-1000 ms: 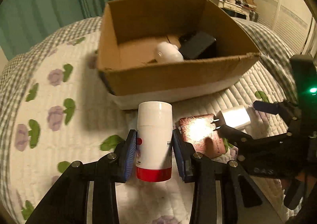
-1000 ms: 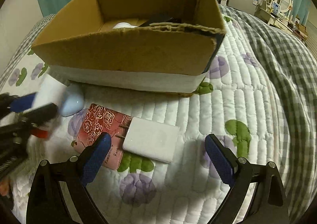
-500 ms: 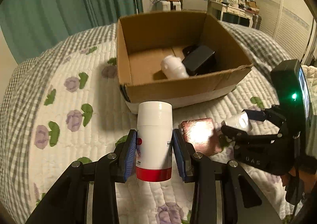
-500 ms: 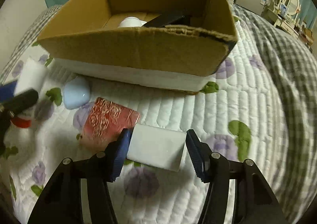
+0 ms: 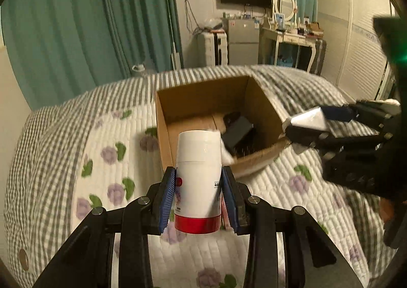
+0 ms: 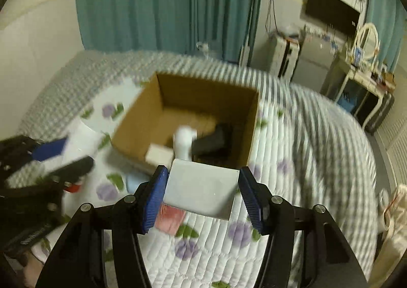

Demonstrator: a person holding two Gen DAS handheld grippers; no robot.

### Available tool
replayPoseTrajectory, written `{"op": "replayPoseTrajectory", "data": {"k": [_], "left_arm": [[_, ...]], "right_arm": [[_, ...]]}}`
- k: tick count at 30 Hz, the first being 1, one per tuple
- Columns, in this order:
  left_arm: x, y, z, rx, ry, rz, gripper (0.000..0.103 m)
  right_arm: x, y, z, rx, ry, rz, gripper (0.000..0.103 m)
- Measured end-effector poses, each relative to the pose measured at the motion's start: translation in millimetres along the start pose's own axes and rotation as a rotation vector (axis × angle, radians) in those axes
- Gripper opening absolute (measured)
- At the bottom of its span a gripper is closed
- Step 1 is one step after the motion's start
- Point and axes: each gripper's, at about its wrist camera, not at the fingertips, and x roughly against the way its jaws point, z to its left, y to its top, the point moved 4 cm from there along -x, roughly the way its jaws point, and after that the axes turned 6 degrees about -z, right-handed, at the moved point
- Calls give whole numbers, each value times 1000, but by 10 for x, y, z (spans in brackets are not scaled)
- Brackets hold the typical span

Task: Organize rigid objects
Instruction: 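Place the tube and charger into the box and open both tools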

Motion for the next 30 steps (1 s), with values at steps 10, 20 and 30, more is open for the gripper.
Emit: {"op": "replayPoseTrajectory", "data": {"k": [10, 20, 30], "left_arm": [[-496, 498, 100, -4, 37, -42, 36], [-1363, 440, 188, 7, 57, 40, 36], [-1743, 223, 140, -1, 45, 91, 37]], "right_arm": [[-48, 688, -127, 29, 14, -123, 57], [-1022, 729, -349, -11, 16, -91, 57], [-1510, 530, -471, -48, -10, -64, 58]]}}
